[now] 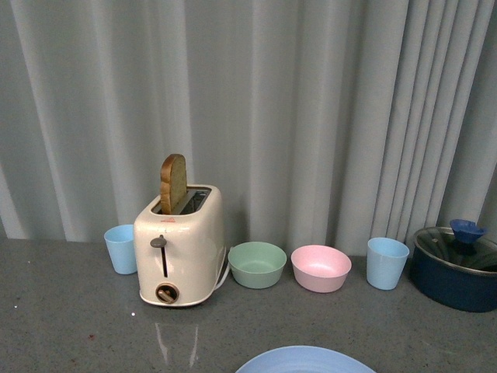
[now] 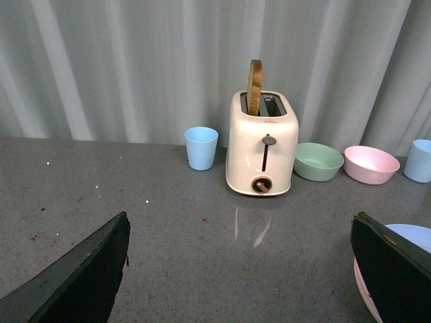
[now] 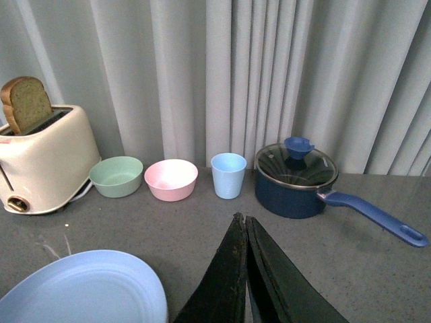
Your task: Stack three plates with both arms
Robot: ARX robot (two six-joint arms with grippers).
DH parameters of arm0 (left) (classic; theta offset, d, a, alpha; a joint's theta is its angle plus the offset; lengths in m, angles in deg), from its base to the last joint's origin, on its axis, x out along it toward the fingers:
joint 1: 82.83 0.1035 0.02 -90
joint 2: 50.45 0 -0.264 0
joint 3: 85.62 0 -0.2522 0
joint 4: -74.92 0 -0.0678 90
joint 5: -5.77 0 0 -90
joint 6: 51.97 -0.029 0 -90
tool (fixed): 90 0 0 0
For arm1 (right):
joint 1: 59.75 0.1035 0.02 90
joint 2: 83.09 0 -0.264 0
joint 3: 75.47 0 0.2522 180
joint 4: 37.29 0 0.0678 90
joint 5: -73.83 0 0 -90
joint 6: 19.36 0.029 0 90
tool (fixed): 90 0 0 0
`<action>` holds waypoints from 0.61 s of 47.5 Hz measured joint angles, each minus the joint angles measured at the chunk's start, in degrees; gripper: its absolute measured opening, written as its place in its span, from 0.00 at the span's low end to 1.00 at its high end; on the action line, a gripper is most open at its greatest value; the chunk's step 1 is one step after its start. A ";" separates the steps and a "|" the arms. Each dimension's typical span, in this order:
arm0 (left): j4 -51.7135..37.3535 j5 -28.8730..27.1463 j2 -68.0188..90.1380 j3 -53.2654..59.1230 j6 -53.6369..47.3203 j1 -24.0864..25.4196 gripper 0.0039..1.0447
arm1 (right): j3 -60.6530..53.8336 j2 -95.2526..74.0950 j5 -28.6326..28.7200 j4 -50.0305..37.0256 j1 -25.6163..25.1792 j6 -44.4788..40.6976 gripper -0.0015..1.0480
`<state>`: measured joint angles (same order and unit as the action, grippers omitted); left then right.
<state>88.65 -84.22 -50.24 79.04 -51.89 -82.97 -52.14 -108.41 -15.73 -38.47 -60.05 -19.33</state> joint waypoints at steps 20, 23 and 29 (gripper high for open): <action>0.00 0.00 0.00 0.00 0.00 0.00 0.94 | -5.42 7.93 -0.39 1.86 0.09 0.00 0.03; 0.00 0.00 0.00 0.00 0.00 0.00 0.94 | -5.90 8.94 -0.39 2.34 0.09 0.00 0.03; 0.00 0.00 0.00 0.00 0.00 0.00 0.94 | -6.64 10.64 -0.39 3.30 0.09 0.00 0.03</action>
<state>88.65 -84.22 -50.24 79.04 -51.89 -82.97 -58.79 -97.76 -16.12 -35.17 -59.96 -19.33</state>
